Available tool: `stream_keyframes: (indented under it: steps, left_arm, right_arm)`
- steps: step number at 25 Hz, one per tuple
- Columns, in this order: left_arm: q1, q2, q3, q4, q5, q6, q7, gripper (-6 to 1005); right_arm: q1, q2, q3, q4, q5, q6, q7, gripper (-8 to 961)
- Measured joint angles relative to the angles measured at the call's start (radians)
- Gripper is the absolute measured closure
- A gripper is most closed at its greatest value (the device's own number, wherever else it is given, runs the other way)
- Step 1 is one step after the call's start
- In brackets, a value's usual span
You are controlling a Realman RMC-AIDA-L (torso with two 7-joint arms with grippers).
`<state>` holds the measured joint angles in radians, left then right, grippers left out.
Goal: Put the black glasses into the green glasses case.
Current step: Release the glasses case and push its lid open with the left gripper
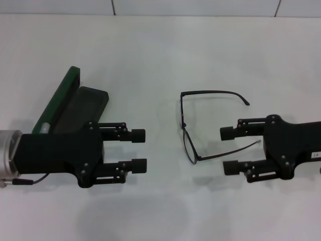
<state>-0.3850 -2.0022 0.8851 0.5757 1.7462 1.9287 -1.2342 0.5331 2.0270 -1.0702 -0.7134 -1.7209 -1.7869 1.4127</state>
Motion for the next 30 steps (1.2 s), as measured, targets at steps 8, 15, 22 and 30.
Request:
stream_keyframes:
  steps: [8,15,22,30]
  left_arm:
    - [-0.002,0.006,-0.003,0.0,0.0,-0.001,0.001,382]
    - [0.004,0.023,-0.009,0.004,-0.004,0.002,0.062,387]
    - [0.02,0.01,-0.099,0.066,-0.006,-0.004,0.08,391]
    - [0.06,-0.092,-0.111,0.67,0.086,-0.209,-0.343,396]
  right_arm:
    - [0.009,0.001,-0.061,0.002,0.011,0.003,-0.094,231]
    - [-0.004,0.001,-0.095,0.025,0.105,0.011,-0.136,231]
    - [-0.031,0.0,-0.088,0.115,0.261,0.061,-0.198,231]
    - [-0.161,-0.016,0.016,0.158,0.464,0.048,-0.245,231]
